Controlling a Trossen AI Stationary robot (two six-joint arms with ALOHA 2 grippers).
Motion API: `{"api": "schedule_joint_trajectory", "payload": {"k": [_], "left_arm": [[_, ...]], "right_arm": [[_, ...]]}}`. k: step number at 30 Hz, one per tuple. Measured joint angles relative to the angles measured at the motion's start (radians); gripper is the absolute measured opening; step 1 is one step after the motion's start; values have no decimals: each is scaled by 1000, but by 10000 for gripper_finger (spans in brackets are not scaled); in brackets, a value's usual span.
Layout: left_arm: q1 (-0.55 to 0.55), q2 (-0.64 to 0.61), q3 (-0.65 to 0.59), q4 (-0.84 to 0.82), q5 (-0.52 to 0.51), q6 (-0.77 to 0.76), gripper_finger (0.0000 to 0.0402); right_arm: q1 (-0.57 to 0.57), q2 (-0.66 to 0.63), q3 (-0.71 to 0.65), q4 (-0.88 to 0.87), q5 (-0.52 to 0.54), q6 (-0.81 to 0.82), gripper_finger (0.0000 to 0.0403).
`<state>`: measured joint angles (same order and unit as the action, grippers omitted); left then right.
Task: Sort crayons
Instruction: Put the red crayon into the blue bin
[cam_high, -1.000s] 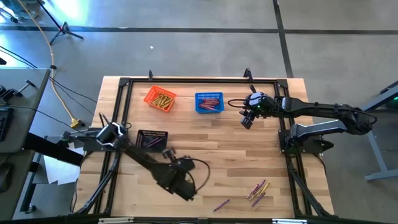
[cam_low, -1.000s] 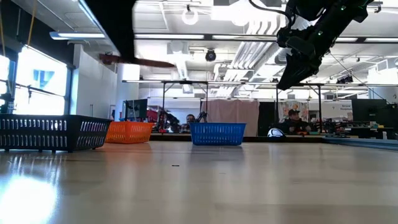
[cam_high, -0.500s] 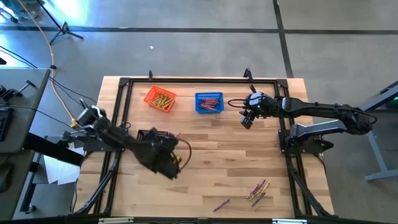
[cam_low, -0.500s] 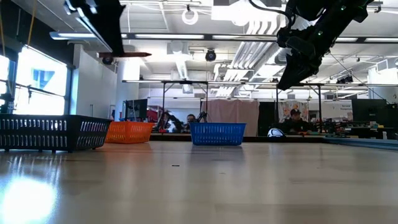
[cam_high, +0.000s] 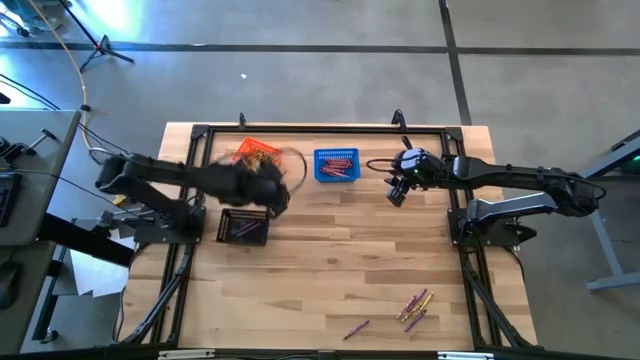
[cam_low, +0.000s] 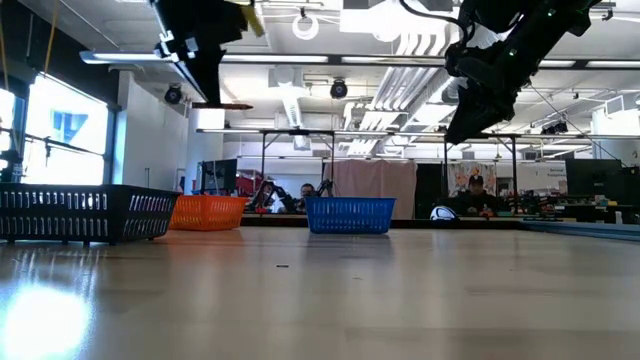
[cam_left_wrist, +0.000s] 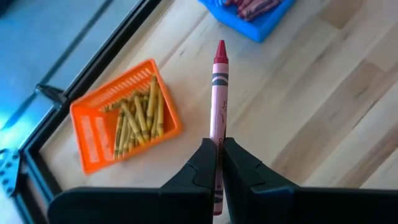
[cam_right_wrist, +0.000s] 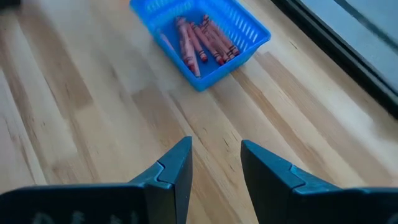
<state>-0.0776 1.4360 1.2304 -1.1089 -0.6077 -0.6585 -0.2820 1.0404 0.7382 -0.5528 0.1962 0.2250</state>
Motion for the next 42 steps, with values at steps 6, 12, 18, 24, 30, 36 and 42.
{"api": "schedule_joint_trajectory", "payload": {"k": [6, 12, 18, 24, 30, 36, 42], "left_arm": [[183, -87, 0, 143, 171, 317, 6], [376, -87, 1, 299, 408, 552, 6], [484, 54, 2, 576, 557, 613, 6], [505, 239, 2, 803, 646, 696, 6], [505, 353, 2, 948, 675, 653, 6], [505, 405, 1, 986, 695, 509, 11], [506, 410, 1, 1003, 694, 469, 68]], "right_arm": [[-21, -1, 0, 33, 6, 228, 124], [-21, -8, 0, 56, -14, 451, 124], [-21, -8, 0, 57, -21, 413, 124], [-21, -8, 0, 57, -21, 352, 124], [-21, -8, 0, 57, -21, 343, 124], [-21, -8, 0, 57, -21, 350, 124], [-21, -8, 0, 57, -20, 350, 124]]}}
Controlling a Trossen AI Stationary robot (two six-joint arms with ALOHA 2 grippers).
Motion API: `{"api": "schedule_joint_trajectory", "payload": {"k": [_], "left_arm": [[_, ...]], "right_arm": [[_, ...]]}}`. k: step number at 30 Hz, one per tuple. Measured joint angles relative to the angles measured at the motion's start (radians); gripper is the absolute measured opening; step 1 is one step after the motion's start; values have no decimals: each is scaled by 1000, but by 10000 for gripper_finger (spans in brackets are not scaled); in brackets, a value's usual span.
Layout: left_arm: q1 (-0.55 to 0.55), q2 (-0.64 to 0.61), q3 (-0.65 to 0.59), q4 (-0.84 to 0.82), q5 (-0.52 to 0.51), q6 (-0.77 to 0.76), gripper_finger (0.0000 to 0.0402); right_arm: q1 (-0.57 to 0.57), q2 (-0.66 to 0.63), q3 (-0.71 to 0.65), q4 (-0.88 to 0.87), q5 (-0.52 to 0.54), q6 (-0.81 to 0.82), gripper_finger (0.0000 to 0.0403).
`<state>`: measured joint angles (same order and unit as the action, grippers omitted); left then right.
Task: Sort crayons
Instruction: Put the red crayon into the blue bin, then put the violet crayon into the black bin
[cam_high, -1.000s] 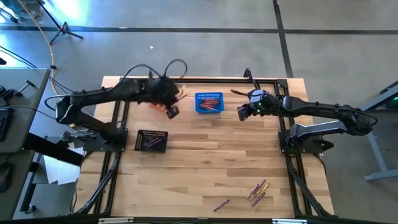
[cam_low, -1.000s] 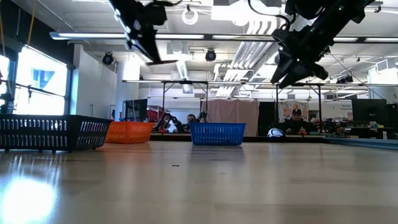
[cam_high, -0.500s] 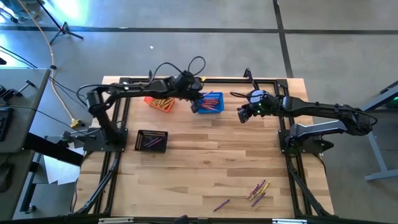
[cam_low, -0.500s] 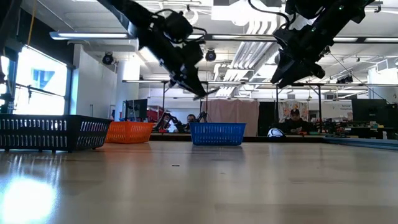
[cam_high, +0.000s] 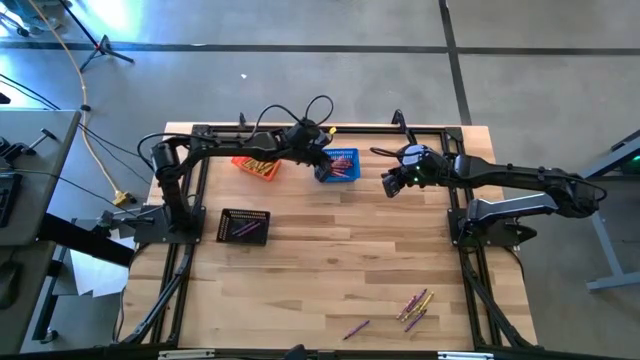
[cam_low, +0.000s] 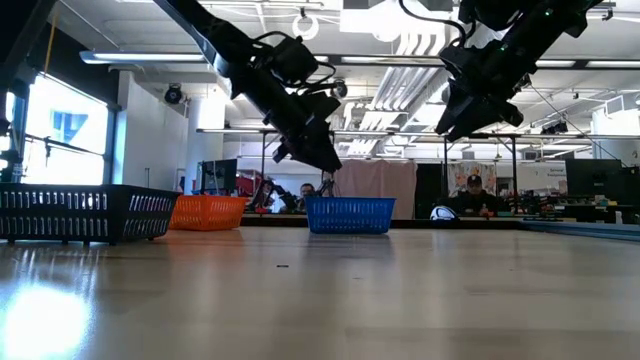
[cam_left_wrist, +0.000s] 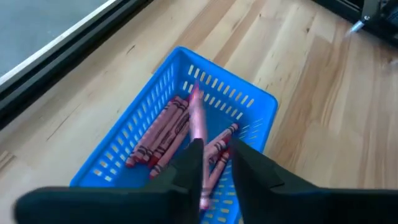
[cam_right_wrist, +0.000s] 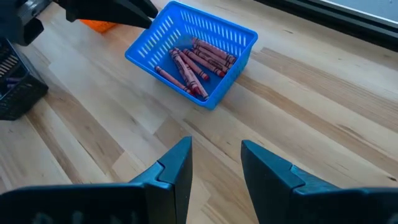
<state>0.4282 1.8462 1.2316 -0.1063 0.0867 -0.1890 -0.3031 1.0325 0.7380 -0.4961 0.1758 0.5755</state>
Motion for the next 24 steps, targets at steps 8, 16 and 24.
{"api": "schedule_joint_trajectory", "payload": {"k": [8, 16, 24], "left_arm": [[-12, -7, 0, -22, -14, 108, 127], [-168, -83, 0, -108, -105, 251, 120], [-437, -85, 0, -151, -315, 109, 121]], "right_arm": [[0, 0, 0, 0, 0, 0, 124], [0, 0, 0, 0, 1, 0, 124], [0, 0, 0, 0, 1, 0, 124]]}}
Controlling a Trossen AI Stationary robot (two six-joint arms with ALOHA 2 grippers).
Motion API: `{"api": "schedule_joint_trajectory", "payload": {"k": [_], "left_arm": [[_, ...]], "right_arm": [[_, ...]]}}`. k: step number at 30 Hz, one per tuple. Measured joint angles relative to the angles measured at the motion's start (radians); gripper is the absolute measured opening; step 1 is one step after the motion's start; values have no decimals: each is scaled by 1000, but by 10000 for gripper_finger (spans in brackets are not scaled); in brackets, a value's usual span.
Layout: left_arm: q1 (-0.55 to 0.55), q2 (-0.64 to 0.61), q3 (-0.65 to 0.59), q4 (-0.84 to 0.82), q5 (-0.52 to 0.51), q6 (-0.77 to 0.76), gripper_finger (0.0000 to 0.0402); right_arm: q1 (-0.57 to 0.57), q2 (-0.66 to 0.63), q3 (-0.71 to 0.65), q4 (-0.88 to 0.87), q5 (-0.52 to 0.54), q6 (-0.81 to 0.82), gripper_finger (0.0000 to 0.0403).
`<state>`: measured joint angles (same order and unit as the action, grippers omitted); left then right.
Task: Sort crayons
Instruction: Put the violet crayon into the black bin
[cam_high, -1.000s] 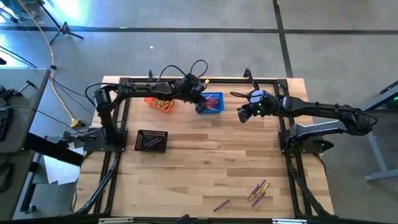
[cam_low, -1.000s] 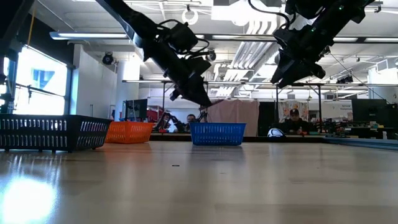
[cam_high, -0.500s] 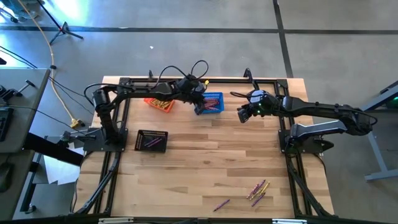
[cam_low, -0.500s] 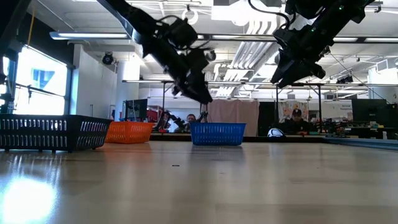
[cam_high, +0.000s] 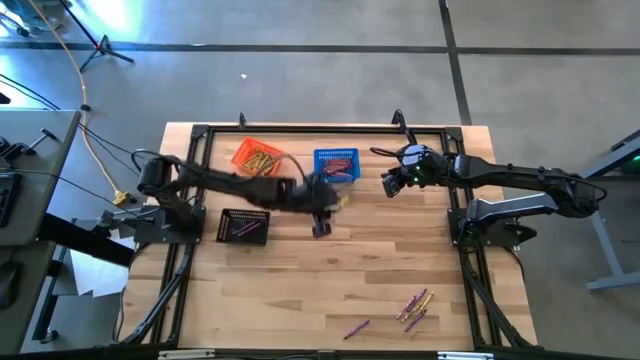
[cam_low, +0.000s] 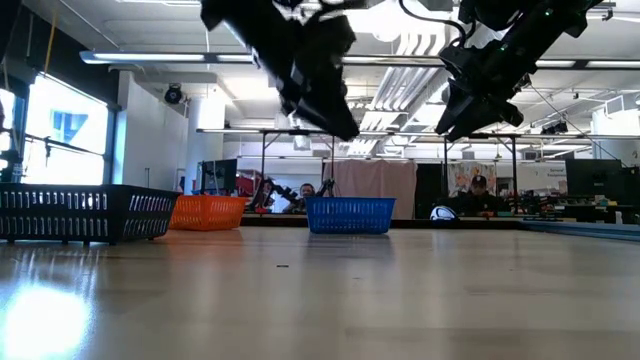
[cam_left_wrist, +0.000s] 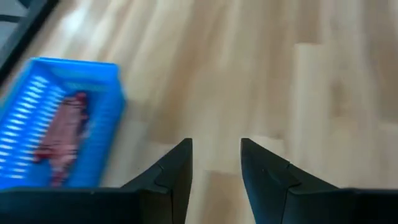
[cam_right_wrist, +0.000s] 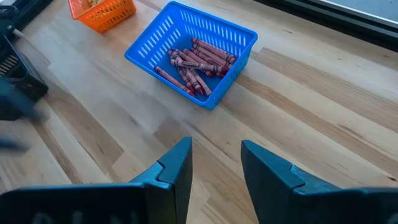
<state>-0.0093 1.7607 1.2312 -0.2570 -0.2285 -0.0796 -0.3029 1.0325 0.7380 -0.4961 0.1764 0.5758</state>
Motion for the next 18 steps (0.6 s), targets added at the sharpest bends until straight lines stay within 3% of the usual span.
{"api": "schedule_joint_trajectory", "payload": {"k": [5, 9, 18], "left_arm": [[-157, 10, 1, 50, -29, -148, 118], [-269, 42, 0, 105, -51, -172, 117], [-432, 48, 1, 246, -150, -345, 117]], "right_arm": [[0, 0, 0, 0, 0, 0, 124], [0, 0, 0, 0, 0, 0, 124], [0, 0, 0, 0, 0, 0, 124]]}}
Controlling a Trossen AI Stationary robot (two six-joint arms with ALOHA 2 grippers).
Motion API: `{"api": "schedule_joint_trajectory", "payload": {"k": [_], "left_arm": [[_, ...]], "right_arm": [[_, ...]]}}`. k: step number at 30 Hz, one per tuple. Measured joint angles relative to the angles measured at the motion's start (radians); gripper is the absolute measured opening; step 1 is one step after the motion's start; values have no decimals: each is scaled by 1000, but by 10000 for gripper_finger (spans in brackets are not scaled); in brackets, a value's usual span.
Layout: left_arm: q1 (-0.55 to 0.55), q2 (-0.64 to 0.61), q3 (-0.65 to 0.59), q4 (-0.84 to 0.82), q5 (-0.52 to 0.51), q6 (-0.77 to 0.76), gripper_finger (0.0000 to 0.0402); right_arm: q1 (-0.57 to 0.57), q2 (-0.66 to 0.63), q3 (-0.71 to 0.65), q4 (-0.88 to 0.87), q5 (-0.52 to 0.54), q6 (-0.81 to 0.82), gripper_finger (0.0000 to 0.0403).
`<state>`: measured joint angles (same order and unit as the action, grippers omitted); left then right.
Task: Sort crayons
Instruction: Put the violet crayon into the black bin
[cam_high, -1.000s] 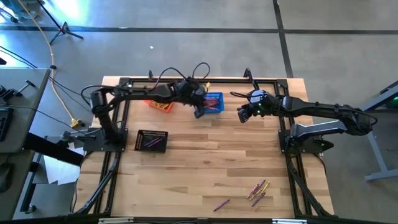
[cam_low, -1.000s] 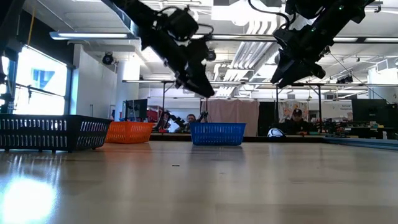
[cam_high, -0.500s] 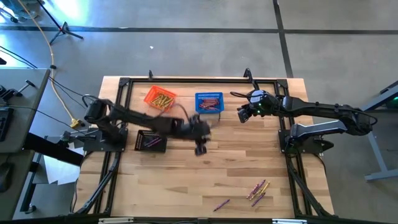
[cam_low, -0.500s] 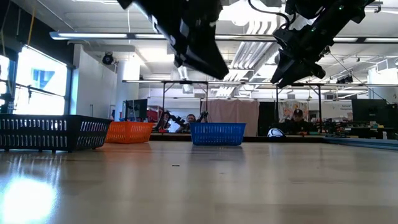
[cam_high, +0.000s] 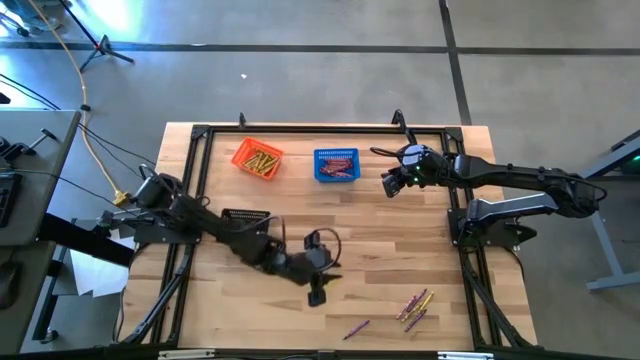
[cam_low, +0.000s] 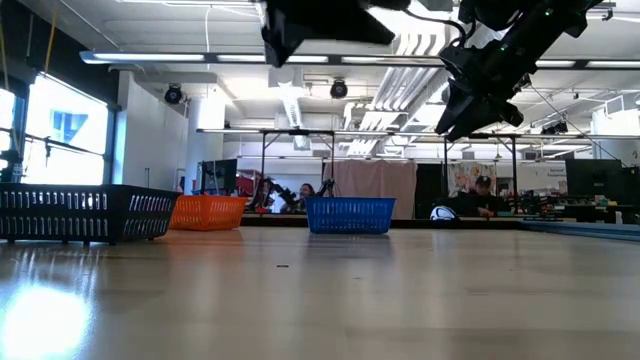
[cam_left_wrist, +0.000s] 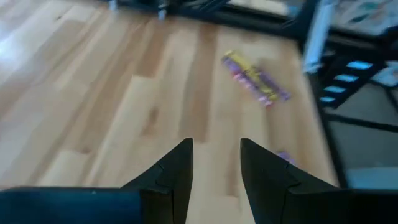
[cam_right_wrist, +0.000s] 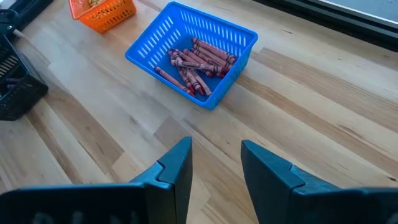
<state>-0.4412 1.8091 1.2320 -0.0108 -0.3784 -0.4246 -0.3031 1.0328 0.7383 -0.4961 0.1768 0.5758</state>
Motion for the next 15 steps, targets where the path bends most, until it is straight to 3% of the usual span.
{"api": "schedule_joint_trajectory", "payload": {"k": [15], "left_arm": [[-118, 0, 0, 16, -80, -59, 117]], "right_arm": [[0, 0, 0, 1, 0, 0, 124]]}}
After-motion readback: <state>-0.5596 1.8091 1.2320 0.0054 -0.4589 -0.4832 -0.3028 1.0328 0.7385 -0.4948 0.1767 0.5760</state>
